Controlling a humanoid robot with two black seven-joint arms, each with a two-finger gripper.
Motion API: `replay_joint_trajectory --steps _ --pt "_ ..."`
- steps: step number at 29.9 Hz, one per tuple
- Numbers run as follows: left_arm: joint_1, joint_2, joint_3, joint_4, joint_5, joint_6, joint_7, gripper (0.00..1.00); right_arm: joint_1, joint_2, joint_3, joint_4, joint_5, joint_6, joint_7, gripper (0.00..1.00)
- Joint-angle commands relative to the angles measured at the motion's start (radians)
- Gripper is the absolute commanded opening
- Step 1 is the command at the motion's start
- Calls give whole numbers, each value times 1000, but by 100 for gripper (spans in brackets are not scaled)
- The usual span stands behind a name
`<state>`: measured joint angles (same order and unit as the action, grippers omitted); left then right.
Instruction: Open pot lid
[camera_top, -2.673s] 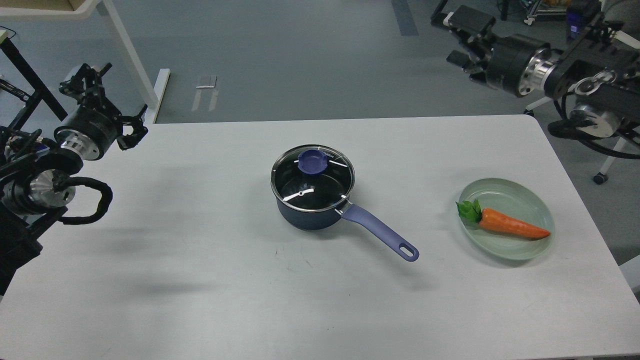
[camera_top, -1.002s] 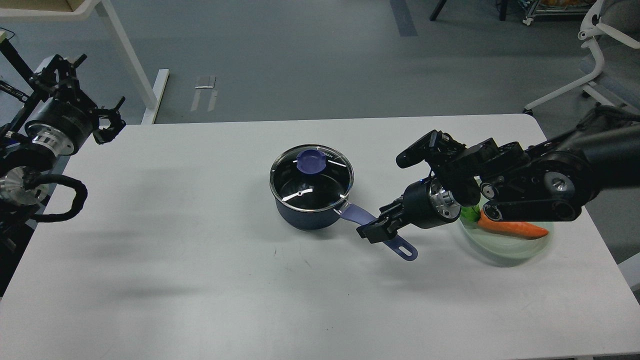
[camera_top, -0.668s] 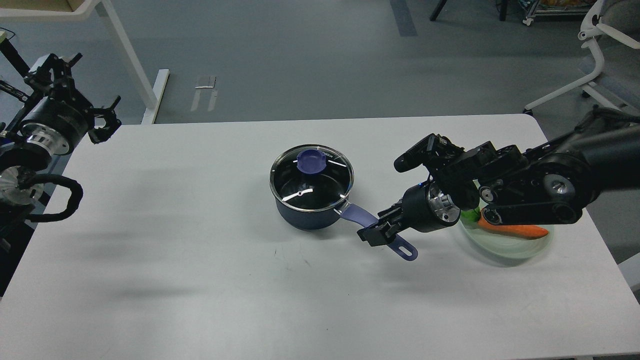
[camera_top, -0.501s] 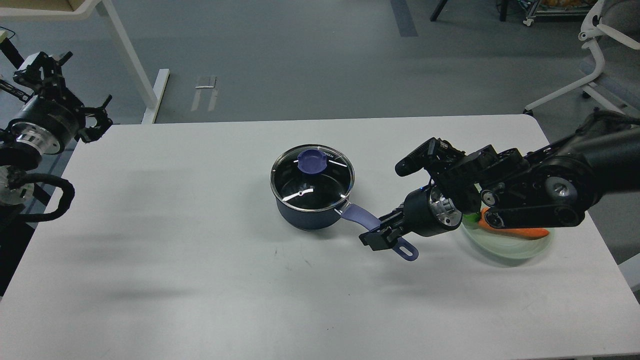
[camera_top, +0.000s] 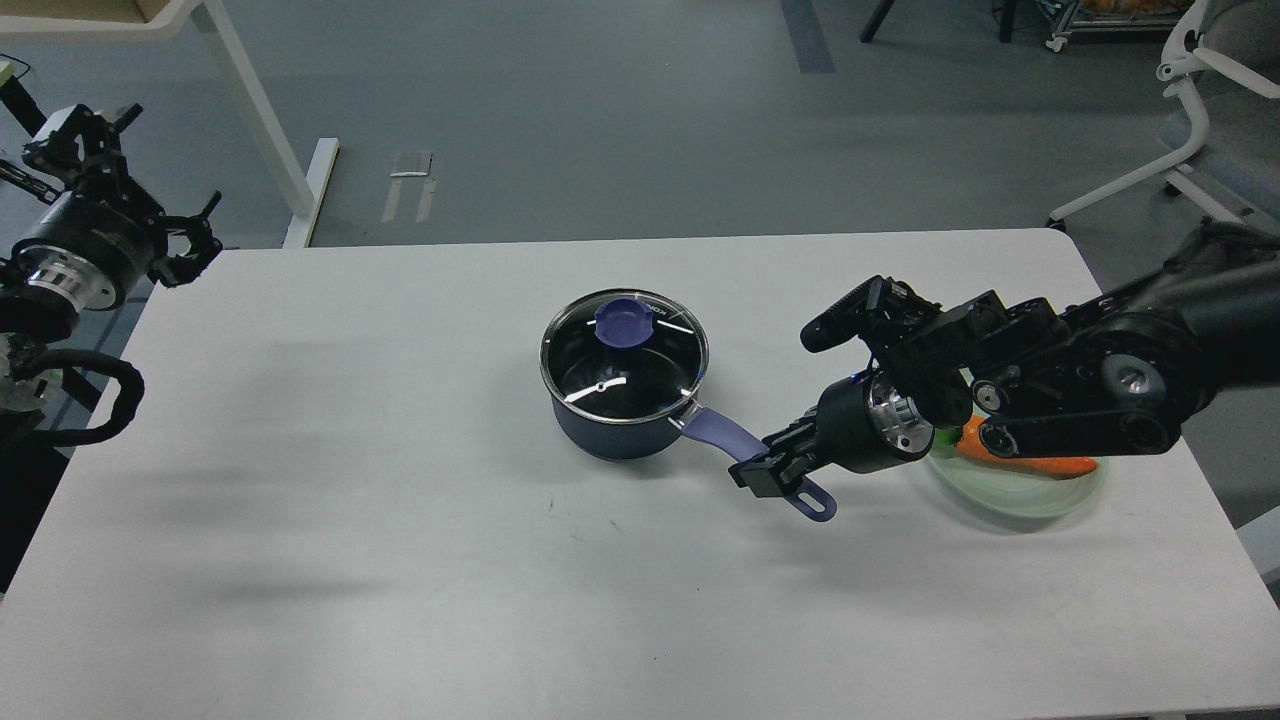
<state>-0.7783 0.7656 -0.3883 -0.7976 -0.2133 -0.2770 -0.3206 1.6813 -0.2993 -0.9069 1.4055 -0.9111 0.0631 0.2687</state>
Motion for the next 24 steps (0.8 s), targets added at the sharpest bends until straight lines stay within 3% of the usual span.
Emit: replay_joint_trajectory --steps 1,24 --pt "-1 0 -6 0 0 5 0 99 0 -3 0 16 1 0 4 49" --pt "-16 -2 -12 0 0 10 -2 99 14 -18 0 24 -12 1 3 46"
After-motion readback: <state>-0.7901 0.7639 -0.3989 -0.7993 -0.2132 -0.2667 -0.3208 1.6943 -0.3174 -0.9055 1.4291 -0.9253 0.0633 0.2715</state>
